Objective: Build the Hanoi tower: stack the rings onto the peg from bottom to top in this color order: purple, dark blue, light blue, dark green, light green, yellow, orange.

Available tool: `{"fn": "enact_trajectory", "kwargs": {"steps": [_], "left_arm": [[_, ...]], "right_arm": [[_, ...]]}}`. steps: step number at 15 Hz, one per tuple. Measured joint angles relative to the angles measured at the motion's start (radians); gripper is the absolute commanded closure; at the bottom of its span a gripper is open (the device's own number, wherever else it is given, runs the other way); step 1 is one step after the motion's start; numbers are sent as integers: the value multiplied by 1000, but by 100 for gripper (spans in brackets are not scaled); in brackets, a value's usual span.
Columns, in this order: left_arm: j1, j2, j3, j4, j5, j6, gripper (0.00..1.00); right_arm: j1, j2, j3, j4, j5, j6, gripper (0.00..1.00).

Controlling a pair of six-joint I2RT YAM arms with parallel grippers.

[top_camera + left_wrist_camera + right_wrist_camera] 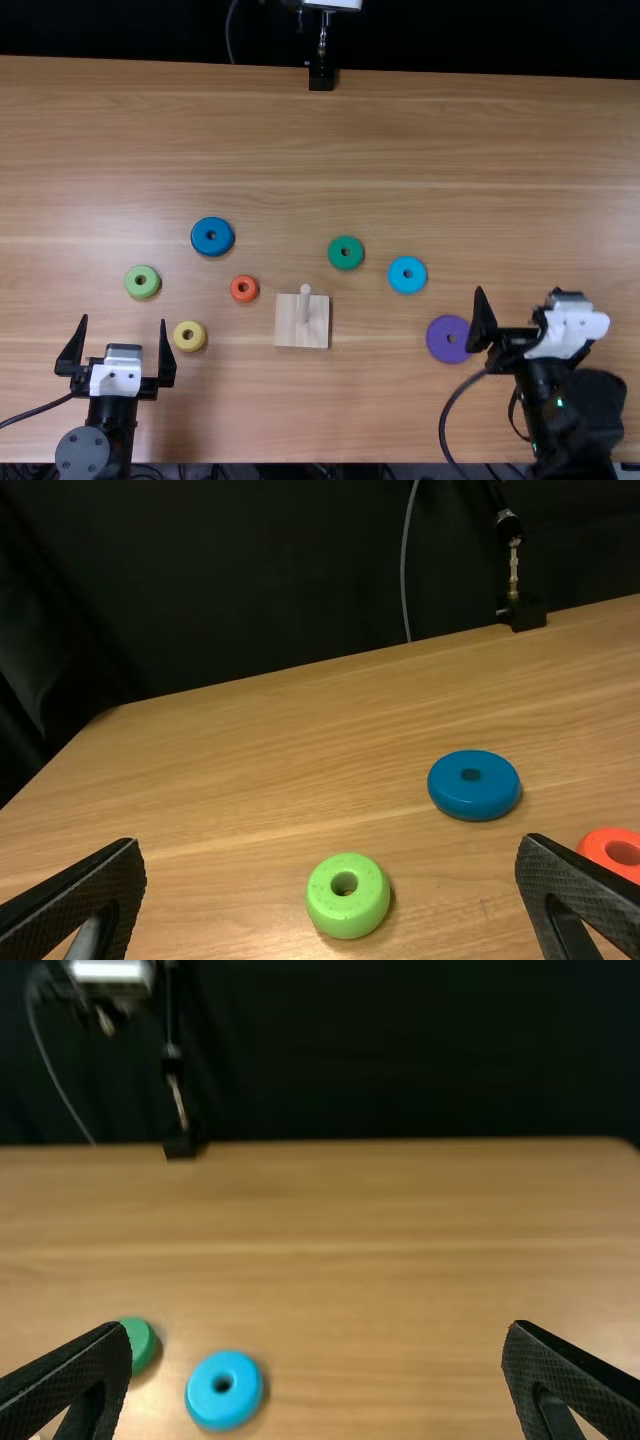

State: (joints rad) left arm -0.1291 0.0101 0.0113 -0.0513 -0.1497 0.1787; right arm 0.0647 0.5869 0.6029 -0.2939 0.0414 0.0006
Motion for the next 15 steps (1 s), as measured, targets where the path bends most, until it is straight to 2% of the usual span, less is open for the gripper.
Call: {"fn": "enact_trajectory", "kwargs": {"steps": [2, 4, 6, 7, 9, 11, 15], "left_arm": [[0, 0, 0, 0, 0, 0, 0], [0, 0, 0, 0, 0, 0, 0], [0, 0, 0, 0, 1, 0, 0], [0, 0, 0, 0, 0, 0, 0], [0, 0, 0, 0, 1, 0, 0], [0, 0, 0, 0, 0, 0, 0], [0, 0, 0, 0, 1, 0, 0]], "right_arm": [[0, 140, 78, -75, 0, -3, 0], [0, 251, 149, -172, -1, -32, 0], [0, 348, 183, -203, -5, -52, 0], [0, 380, 183, -209, -17, -55, 0], [0, 443, 183, -209, -54, -55, 0], [0, 515, 183, -209, -75, -55, 0], [0, 676, 182, -210, -95, -46, 0]]}}
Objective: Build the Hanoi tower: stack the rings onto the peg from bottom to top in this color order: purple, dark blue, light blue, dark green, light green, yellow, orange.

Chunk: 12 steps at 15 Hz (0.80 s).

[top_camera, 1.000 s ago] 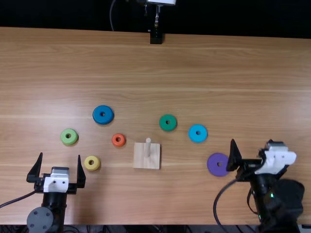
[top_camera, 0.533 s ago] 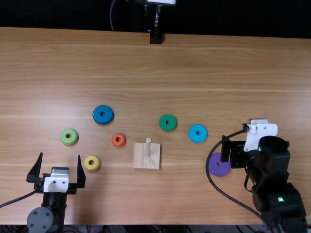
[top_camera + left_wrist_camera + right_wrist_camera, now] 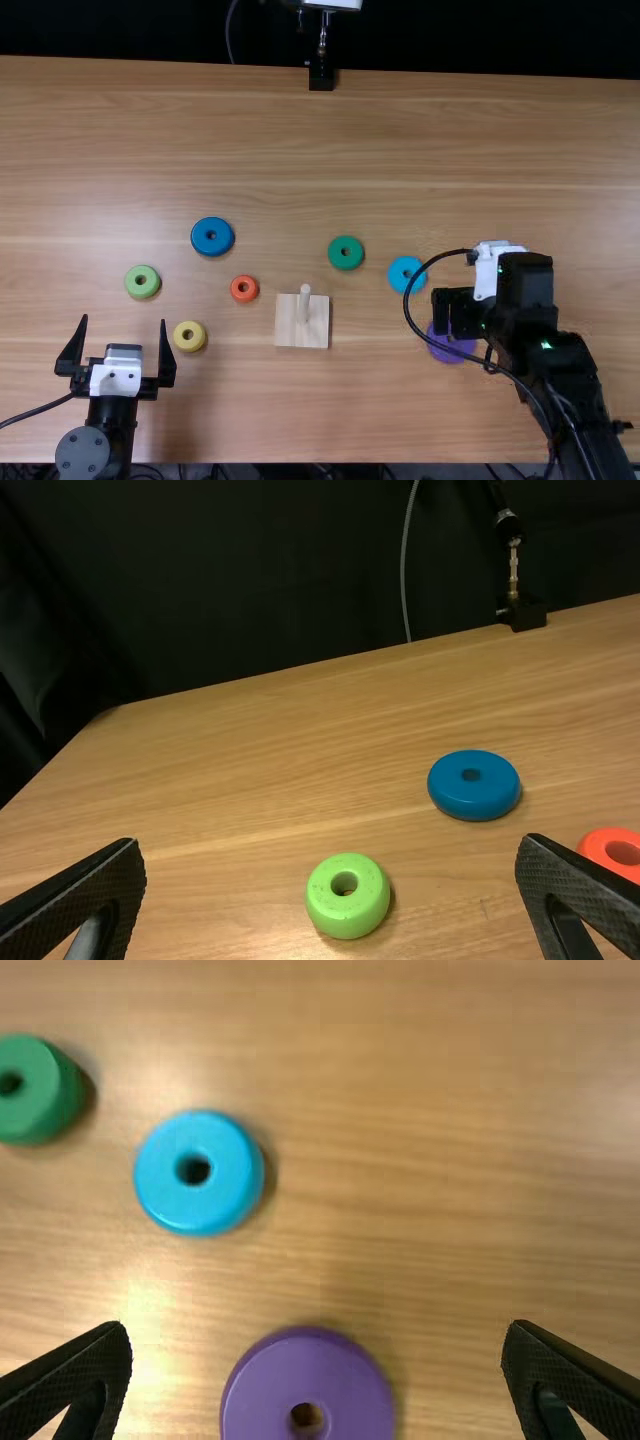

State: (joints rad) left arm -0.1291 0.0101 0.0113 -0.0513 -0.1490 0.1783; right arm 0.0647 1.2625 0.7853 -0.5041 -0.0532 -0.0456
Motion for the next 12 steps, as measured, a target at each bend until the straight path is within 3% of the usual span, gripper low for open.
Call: {"fn": "enact_trajectory", "kwargs": {"steps": [12], "left_arm": [[0, 0, 0, 0, 0, 0, 0]], "right_arm": [[0, 129, -36, -47, -7, 4, 0]]}}
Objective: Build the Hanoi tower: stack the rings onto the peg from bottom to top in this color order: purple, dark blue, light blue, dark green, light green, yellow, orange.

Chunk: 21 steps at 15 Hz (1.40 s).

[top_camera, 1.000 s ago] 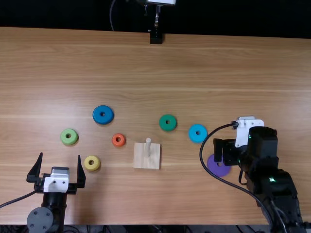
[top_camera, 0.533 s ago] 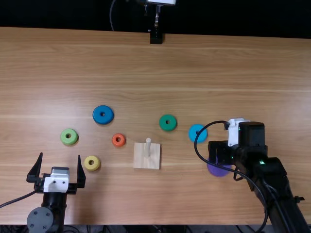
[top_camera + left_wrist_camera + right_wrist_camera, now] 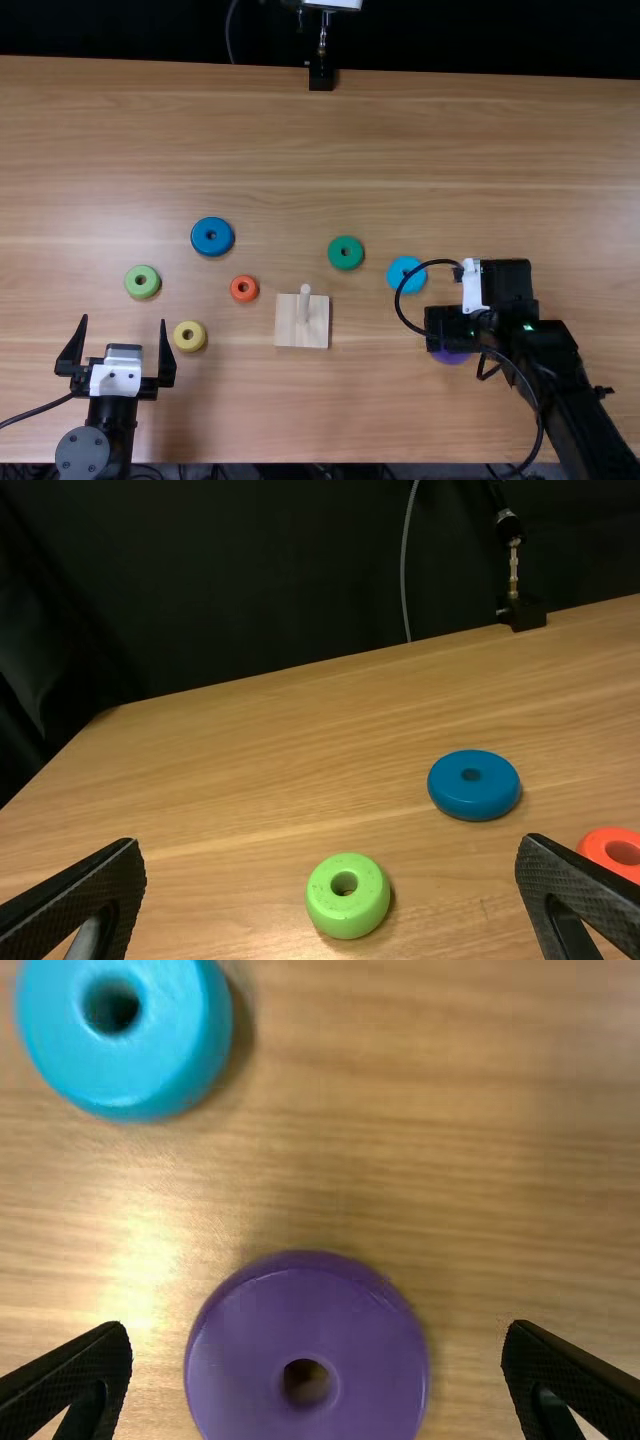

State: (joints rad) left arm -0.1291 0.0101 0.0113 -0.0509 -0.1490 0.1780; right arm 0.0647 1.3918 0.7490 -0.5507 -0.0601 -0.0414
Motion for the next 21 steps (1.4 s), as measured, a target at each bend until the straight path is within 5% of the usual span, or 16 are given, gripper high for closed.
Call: {"fn": "enact_trajectory", "kwargs": {"steps": [17, 18, 19, 21], "left_arm": [[0, 0, 0, 0, 0, 1, 0], [0, 0, 0, 0, 0, 1, 0], [0, 0, 0, 0, 0, 1, 0], [0, 0, 0, 0, 0, 1, 0]], "right_arm": [[40, 115, -5, 1, 27, 3, 0], [40, 115, -5, 1, 27, 3, 9], [40, 115, -5, 1, 27, 3, 49], [40, 115, -5, 0, 27, 3, 98]]}}
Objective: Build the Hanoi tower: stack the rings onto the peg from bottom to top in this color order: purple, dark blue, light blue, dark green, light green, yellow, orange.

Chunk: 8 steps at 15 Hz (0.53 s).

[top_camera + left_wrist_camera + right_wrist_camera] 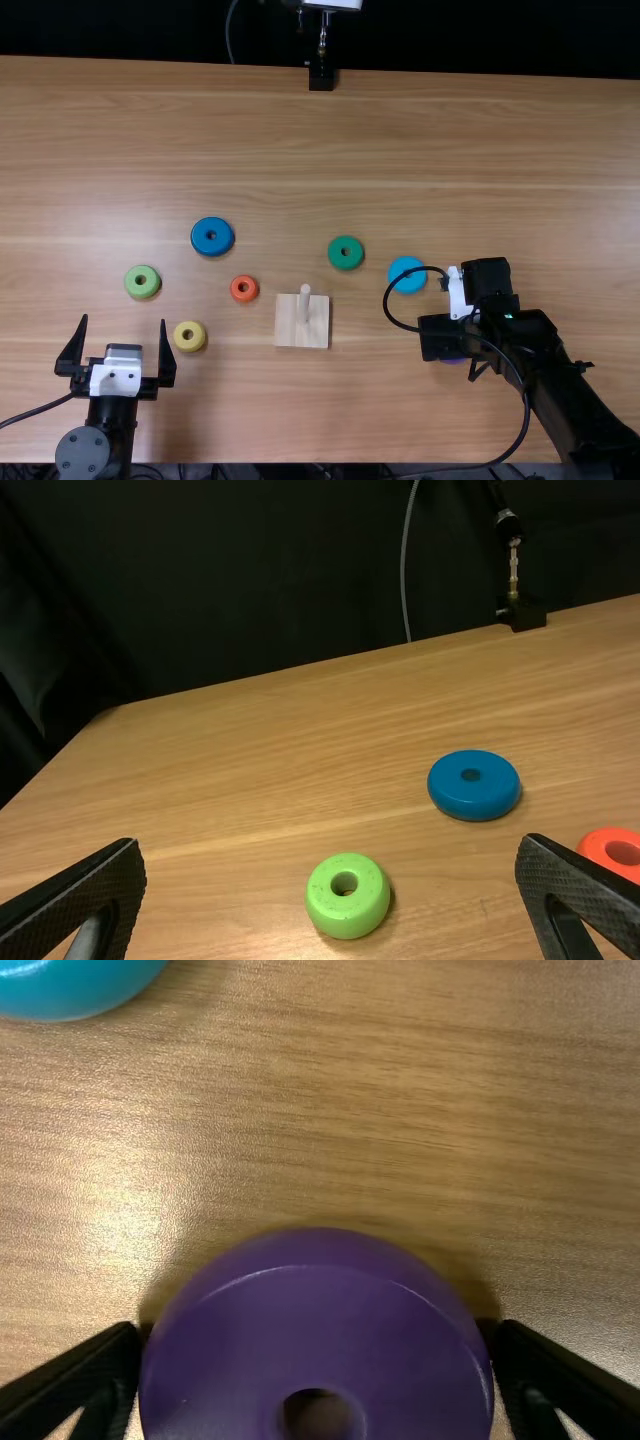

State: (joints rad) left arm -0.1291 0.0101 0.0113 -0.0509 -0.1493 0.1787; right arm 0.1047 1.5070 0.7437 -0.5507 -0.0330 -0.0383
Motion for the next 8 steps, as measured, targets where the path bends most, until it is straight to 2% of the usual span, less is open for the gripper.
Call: {"fn": "enact_trajectory", "kwargs": {"steps": [5, 8], "left_arm": [[0, 0, 0, 0, 0, 0, 0], [0, 0, 0, -1, 0, 0, 0]], "right_arm": [[0, -1, 12, -16, 0, 8, 100], [3, 0, 143, -214, 0, 8, 100]]}}
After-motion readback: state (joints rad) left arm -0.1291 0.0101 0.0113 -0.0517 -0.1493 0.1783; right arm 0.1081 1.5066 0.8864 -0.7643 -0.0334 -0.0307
